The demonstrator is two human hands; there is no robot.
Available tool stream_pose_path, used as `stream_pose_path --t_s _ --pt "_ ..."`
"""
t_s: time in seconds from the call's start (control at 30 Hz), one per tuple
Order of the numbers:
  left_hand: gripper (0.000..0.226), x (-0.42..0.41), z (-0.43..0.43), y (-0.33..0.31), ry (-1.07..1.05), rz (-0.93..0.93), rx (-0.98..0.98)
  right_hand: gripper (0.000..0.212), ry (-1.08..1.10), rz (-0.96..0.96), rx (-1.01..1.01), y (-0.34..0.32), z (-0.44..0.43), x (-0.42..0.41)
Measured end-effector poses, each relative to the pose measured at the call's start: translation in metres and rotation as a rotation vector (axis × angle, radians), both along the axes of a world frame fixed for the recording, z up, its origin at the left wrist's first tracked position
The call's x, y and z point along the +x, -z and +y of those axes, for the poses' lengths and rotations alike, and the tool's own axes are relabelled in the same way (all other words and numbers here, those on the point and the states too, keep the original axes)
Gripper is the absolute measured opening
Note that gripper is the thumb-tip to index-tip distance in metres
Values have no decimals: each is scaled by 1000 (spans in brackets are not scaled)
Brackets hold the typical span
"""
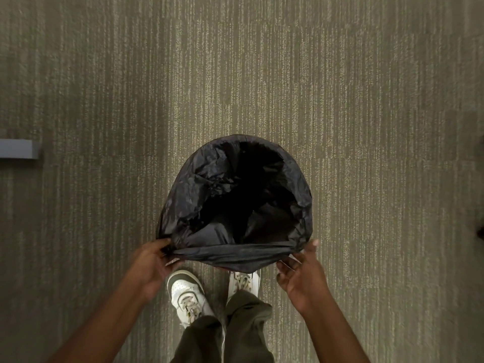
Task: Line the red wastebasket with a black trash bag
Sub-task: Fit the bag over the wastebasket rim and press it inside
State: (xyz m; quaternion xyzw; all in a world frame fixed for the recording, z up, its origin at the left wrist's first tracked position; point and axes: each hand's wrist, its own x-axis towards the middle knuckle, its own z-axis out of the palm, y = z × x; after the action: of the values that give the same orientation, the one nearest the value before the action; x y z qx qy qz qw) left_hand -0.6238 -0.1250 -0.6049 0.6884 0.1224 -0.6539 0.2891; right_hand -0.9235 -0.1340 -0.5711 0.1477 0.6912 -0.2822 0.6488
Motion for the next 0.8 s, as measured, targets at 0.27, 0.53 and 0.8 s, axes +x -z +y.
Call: stream_pose_path --t_s 0.27,0.53,0.8 --pt "22 -28 12 -3 -1 -99 48 12 -201 242 126 2 -7 17" --pt "49 -29 26 9 42 -104 15 17 -400 225 45 17 32 9" --pt "42 -25 18 31 84 -120 16 23 -342 193 -32 39 28 10"
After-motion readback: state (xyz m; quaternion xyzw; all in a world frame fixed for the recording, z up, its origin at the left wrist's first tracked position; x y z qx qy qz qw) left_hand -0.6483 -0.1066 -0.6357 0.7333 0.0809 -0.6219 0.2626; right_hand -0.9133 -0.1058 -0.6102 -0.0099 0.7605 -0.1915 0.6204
